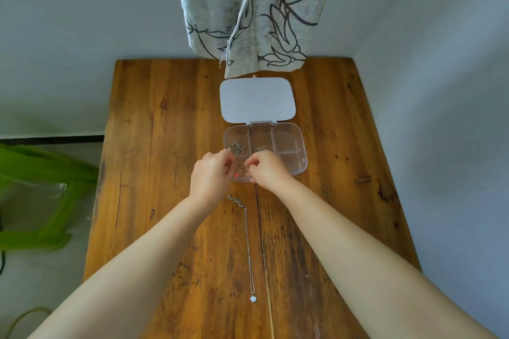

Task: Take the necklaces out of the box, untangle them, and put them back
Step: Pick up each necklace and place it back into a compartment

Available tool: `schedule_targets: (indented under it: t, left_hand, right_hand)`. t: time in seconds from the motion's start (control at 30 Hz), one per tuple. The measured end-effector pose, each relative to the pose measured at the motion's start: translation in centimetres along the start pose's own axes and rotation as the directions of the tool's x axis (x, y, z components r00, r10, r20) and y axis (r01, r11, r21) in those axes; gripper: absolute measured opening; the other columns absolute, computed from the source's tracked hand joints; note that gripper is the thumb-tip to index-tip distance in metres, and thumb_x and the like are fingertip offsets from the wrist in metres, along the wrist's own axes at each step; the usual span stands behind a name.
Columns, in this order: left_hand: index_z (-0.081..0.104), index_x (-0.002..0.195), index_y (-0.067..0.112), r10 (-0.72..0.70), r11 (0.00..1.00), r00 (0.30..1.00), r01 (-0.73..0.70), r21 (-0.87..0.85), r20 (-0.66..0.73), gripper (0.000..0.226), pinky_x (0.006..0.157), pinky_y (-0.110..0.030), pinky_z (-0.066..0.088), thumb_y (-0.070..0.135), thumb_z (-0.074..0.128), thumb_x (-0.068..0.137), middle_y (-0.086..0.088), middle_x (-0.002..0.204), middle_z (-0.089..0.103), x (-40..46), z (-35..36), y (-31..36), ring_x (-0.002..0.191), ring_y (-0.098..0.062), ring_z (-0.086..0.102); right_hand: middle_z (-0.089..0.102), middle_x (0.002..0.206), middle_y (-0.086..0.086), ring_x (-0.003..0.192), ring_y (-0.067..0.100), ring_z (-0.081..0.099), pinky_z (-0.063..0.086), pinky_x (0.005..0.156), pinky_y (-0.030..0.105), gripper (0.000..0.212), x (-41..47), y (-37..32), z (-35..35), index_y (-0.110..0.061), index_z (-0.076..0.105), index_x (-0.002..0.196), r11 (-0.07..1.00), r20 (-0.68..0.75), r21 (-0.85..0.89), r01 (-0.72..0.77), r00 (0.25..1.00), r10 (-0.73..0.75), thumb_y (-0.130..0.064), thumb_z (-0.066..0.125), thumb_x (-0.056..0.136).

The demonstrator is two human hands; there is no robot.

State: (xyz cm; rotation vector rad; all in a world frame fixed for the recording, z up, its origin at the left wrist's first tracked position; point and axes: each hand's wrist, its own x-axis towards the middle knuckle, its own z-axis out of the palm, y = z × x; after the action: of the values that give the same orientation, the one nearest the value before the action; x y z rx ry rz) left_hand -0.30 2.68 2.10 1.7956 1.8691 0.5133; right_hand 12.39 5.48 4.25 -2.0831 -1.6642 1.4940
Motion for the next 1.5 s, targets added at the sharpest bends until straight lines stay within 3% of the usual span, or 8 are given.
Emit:
schedule_targets:
  t: [0.27,0.5,0.73,1.07,1.13,1.2,1.3,1.5]
  left_hand:
    - [0.060,0.082,0.008,0.311,0.946,0.944,-0.318,0.054,0.109,0.007,0.060,-0.034,0.041,0.002,0.056,0.083,-0.007,0.077,0.064,-1.4,0.3,3.0,0.073,-0.031,0.057]
    - [0.053,0.122,0.017,0.492,0.848,0.753,-0.528,-0.044,0.437,0.030,0.089,-0.031,0.038,0.015,0.041,0.094,-0.004,0.118,0.060,-3.5,7.3,10.1,0.112,-0.024,0.051]
    - [0.016,0.145,0.019,0.406,0.590,0.454,-0.793,0.152,0.793,0.062,0.115,-0.042,0.015,0.001,0.042,0.092,-0.007,0.157,0.004,-3.3,13.0,13.7,0.144,-0.024,0.005]
    - [0.045,0.123,0.004,0.478,0.253,0.331,-0.939,0.233,0.813,0.041,0.097,-0.041,0.034,0.001,0.053,0.084,-0.016,0.129,0.044,-3.7,13.3,14.1,0.117,-0.032,0.041]
    - [0.043,0.127,0.010,0.481,0.321,0.309,-0.933,0.163,0.820,0.042,0.106,-0.041,0.028,0.005,0.051,0.085,-0.012,0.133,0.043,-3.6,13.0,14.2,0.123,-0.028,0.039]
    - [0.042,0.130,0.019,0.490,0.550,0.308,-0.835,-0.015,0.815,0.045,0.113,-0.040,0.020,0.013,0.049,0.086,-0.005,0.139,0.041,-4.0,12.4,14.2,0.130,-0.022,0.034]
    - [0.060,0.109,0.020,0.443,0.852,0.329,-0.445,-0.277,0.834,0.023,0.099,-0.037,0.042,0.027,0.050,0.091,-0.003,0.117,0.062,-5.9,10.5,14.0,0.108,-0.018,0.055]
    - [0.064,0.080,0.016,0.268,0.934,0.640,0.010,-0.356,0.721,0.032,0.063,-0.013,0.043,0.028,0.040,0.098,0.011,0.075,0.064,-7.1,4.5,11.6,0.062,0.004,0.055]
  right_hand:
    - [0.067,0.103,0.000,0.086,0.007,0.065,0.054,0.067,0.017,0.020,-7.0,7.7,-5.1,-0.013,0.063,0.106,0.981,-0.191,0.192,0.001,0.981,0.037,-0.007,0.047,0.095]
    - [0.067,0.109,-0.001,0.090,0.006,0.062,0.050,0.078,0.019,0.016,-15.9,19.9,-5.0,-0.022,0.061,0.107,0.944,-0.282,0.044,-0.326,0.903,0.325,-0.020,0.049,0.095]
    - [0.050,0.107,-0.007,0.088,0.009,0.055,0.036,0.058,0.011,0.015,-17.6,21.6,0.2,-0.025,0.051,0.108,0.916,-0.327,-0.211,-0.340,0.908,0.261,-0.033,0.044,0.097]
    - [0.056,0.079,-0.011,0.068,0.003,0.056,0.047,0.056,0.014,0.007,-17.7,21.0,-2.2,-0.022,0.049,0.089,0.952,-0.258,0.100,-0.289,0.917,0.305,-0.024,0.056,0.092]
    - [0.060,0.084,-0.010,0.076,0.003,0.059,0.047,0.059,0.011,0.003,-18.0,20.2,-3.9,-0.024,0.053,0.091,0.958,-0.272,0.178,-0.224,0.925,0.267,-0.023,0.057,0.092]
    - [0.065,0.090,-0.011,0.083,0.001,0.062,0.048,0.062,0.008,0.005,-18.2,19.2,-5.8,-0.028,0.056,0.092,0.965,-0.308,0.223,-0.136,0.930,0.202,-0.023,0.056,0.092]
    - [0.068,0.087,-0.010,0.079,0.001,0.064,0.050,0.063,0.011,0.010,-17.8,17.4,-8.4,-0.031,0.058,0.092,0.957,-0.395,0.290,-0.020,0.908,0.139,-0.022,0.056,0.092]
    - [0.068,0.088,-0.004,0.080,0.013,0.066,0.055,0.069,0.021,0.012,-14.7,15.3,-10.9,-0.022,0.063,0.098,0.881,-0.523,0.463,0.097,0.832,0.184,-0.022,0.051,0.095]
